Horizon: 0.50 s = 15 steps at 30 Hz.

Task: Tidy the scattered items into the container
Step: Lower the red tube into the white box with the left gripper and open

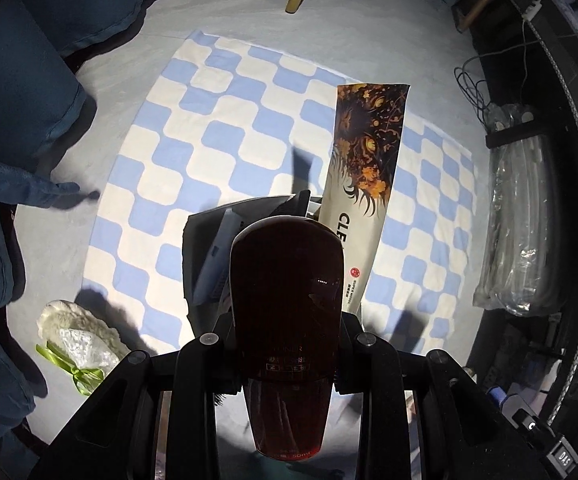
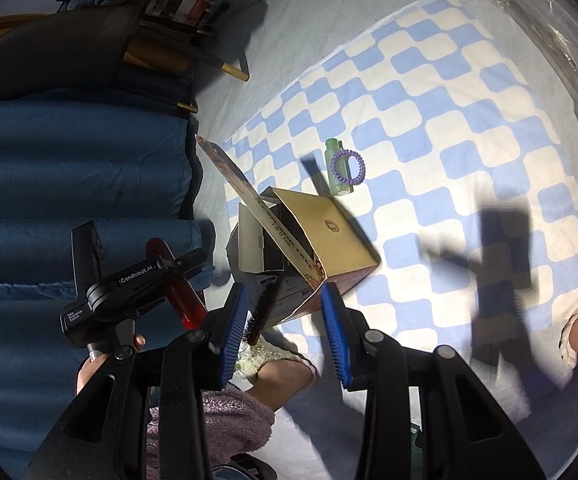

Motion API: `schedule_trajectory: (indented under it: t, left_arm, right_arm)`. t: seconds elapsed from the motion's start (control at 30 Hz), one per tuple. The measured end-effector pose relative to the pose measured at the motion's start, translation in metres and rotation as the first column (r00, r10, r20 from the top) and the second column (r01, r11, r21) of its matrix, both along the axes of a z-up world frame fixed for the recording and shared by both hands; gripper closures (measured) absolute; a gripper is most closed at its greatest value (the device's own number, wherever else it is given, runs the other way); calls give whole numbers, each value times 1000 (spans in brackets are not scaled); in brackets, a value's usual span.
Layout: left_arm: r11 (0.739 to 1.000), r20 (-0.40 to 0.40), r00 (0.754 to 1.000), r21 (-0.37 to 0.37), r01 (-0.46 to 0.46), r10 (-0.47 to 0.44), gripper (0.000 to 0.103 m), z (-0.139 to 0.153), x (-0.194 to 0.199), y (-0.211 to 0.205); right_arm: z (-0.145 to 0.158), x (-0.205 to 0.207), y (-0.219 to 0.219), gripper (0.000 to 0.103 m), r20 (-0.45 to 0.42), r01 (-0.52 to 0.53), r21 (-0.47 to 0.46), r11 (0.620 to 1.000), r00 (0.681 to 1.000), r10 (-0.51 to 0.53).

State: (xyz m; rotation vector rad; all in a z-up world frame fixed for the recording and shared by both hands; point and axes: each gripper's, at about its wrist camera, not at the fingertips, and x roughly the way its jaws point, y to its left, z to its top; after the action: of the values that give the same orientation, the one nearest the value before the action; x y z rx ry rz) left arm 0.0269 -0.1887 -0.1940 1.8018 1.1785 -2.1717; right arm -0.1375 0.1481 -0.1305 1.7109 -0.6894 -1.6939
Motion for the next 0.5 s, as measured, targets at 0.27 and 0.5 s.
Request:
schedule_trajectory:
  t: [0.27, 0.5]
  left_arm:
    - [998, 46, 997, 31, -56, 54, 22, -16, -3, -13]
    - [996, -4, 999, 71, -48, 49, 22, 0, 1, -12]
  right_arm:
    - [0, 2, 3, 64, 7, 8, 1, 1000, 1000, -8]
    - [-5, 1, 2, 64, 22, 14, 11, 1000, 1000, -14]
